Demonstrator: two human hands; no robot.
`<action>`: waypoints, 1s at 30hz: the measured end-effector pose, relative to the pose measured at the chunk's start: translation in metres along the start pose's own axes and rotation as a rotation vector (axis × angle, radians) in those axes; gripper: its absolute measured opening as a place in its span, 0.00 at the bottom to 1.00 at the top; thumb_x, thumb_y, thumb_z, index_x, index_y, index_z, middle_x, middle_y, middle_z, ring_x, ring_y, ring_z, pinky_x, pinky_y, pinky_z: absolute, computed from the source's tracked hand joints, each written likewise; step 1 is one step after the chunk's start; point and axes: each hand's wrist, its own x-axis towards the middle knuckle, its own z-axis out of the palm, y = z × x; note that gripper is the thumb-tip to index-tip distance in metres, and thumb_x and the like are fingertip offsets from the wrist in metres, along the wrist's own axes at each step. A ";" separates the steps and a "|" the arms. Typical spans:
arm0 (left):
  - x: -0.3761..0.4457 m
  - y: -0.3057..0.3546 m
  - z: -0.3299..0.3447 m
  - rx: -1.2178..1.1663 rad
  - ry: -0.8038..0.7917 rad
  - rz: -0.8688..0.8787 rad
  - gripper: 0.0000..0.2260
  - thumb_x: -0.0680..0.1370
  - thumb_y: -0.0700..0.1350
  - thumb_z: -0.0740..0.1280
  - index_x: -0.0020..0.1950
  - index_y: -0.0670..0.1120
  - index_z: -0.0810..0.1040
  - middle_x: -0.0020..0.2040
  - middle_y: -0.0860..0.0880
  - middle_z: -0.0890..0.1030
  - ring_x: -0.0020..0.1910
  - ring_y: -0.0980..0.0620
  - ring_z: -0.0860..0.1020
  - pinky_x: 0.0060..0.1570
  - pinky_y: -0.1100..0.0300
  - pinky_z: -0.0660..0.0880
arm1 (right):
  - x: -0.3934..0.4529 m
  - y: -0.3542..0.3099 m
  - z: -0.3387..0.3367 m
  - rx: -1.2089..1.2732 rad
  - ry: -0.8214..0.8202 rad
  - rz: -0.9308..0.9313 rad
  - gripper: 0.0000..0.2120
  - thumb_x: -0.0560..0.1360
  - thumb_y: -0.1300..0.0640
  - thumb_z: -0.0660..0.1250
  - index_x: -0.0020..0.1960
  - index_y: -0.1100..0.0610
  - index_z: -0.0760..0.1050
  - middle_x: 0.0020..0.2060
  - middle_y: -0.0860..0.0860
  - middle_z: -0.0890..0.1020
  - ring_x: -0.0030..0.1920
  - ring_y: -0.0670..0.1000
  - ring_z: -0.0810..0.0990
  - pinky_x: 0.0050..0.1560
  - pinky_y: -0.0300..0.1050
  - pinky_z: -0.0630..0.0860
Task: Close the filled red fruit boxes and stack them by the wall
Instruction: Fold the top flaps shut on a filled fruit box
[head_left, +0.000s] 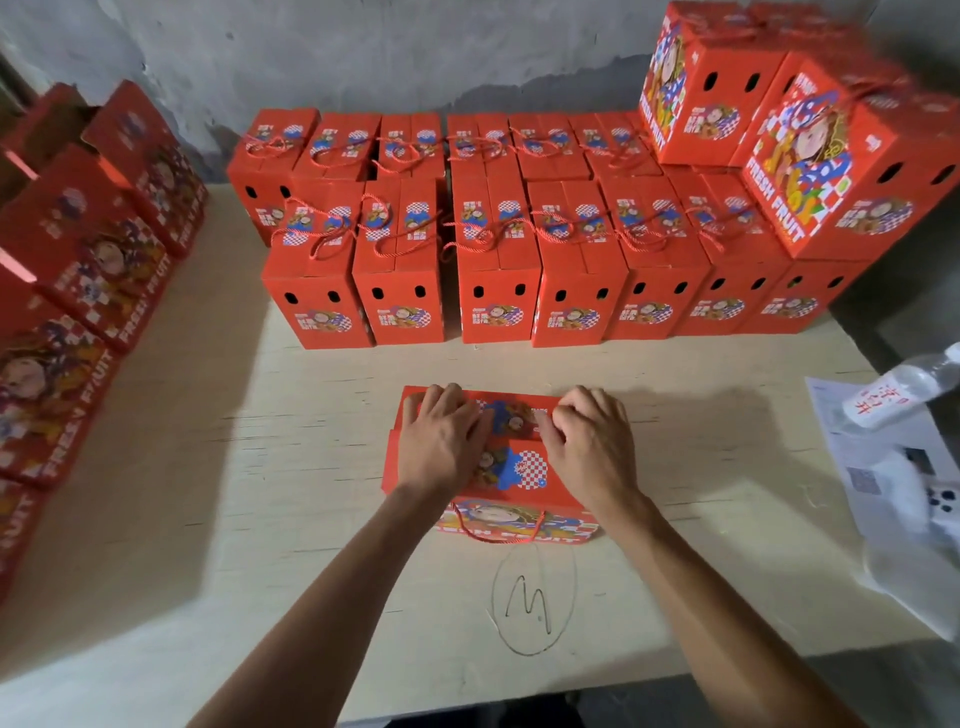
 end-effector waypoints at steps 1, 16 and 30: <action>0.007 0.001 0.002 0.025 -0.047 0.021 0.15 0.84 0.53 0.62 0.47 0.47 0.83 0.53 0.50 0.81 0.55 0.46 0.77 0.61 0.48 0.70 | 0.005 0.000 0.001 -0.009 -0.050 0.000 0.17 0.82 0.49 0.65 0.40 0.58 0.79 0.46 0.51 0.78 0.49 0.55 0.75 0.54 0.56 0.74; 0.016 0.010 0.024 0.065 -0.284 -0.058 0.21 0.86 0.58 0.47 0.70 0.51 0.71 0.69 0.52 0.74 0.74 0.48 0.65 0.77 0.36 0.50 | 0.026 -0.010 0.022 -0.191 -0.318 0.153 0.25 0.84 0.38 0.48 0.53 0.51 0.78 0.46 0.49 0.85 0.50 0.54 0.78 0.54 0.54 0.67; -0.037 -0.003 0.001 -0.288 -0.092 -0.557 0.39 0.78 0.69 0.61 0.79 0.44 0.59 0.81 0.44 0.61 0.81 0.45 0.56 0.80 0.41 0.50 | 0.015 -0.002 -0.003 -0.090 -0.612 0.660 0.39 0.81 0.31 0.42 0.62 0.58 0.80 0.56 0.59 0.84 0.53 0.60 0.81 0.48 0.49 0.68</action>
